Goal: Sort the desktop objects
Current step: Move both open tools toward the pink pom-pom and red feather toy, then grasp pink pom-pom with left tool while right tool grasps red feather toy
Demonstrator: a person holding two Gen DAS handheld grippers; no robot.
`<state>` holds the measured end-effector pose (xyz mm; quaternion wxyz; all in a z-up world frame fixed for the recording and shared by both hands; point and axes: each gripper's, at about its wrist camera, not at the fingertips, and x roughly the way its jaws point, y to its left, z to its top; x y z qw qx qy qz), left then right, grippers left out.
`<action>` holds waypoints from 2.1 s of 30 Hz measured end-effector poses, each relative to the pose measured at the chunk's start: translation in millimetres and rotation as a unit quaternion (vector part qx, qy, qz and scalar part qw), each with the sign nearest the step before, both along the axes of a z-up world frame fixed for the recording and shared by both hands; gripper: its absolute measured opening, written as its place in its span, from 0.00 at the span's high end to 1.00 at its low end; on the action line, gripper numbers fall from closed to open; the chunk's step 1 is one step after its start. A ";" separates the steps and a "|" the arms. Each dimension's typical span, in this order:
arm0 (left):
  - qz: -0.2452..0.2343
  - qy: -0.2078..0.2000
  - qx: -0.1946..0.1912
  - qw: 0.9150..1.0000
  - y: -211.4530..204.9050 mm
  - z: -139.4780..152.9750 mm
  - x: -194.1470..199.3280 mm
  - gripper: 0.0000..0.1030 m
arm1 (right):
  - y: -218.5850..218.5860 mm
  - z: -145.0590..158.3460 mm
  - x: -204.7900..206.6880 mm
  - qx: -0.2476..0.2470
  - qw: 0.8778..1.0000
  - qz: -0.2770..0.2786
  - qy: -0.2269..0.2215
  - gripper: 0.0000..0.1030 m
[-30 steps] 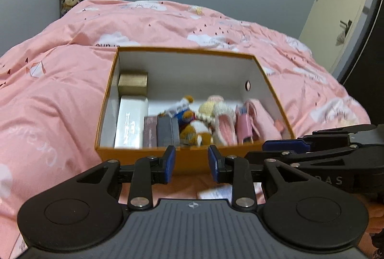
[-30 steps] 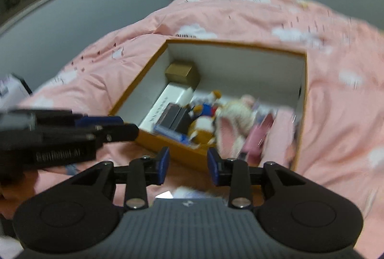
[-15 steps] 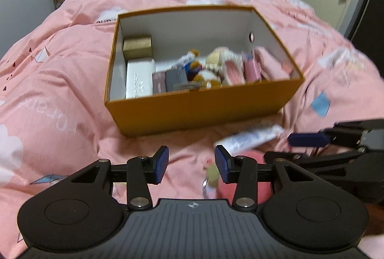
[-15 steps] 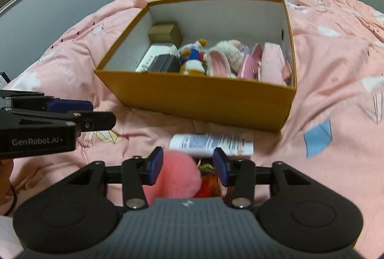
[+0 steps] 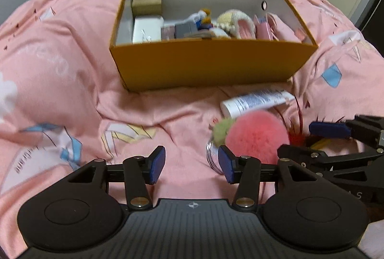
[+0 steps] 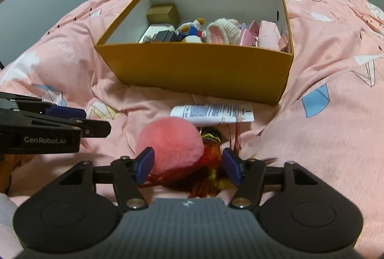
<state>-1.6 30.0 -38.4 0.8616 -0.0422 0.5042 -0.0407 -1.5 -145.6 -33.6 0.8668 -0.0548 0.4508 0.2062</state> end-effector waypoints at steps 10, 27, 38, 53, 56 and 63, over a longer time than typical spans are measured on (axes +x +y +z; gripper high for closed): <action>0.005 -0.011 -0.039 0.999 9.8 2.3 -0.1 0.38 | -4.4 -4.8 0.8 -0.020 1.000 -0.017 0.002 0.30; -0.035 0.038 -0.028 0.998 -0.1 -8.6 2.7 0.38 | 0.7 0.4 8.3 0.011 0.999 0.026 -0.021 0.43; -0.004 0.014 -0.029 0.999 15.4 3.6 2.9 0.48 | 25.5 -7.2 19.1 0.030 0.996 0.080 0.004 1.00; 0.053 -0.006 -0.010 0.999 33.3 14.6 6.5 0.48 | 55.0 2.9 30.5 0.050 0.991 0.121 -0.008 0.85; 0.029 -0.017 -0.005 0.999 23.8 15.4 4.5 0.48 | 43.0 5.2 36.9 0.056 0.994 0.094 -0.009 0.74; 0.002 -0.019 -0.004 1.000 19.1 13.6 3.4 0.48 | -3.7 6.2 54.8 0.044 0.999 0.000 0.014 0.66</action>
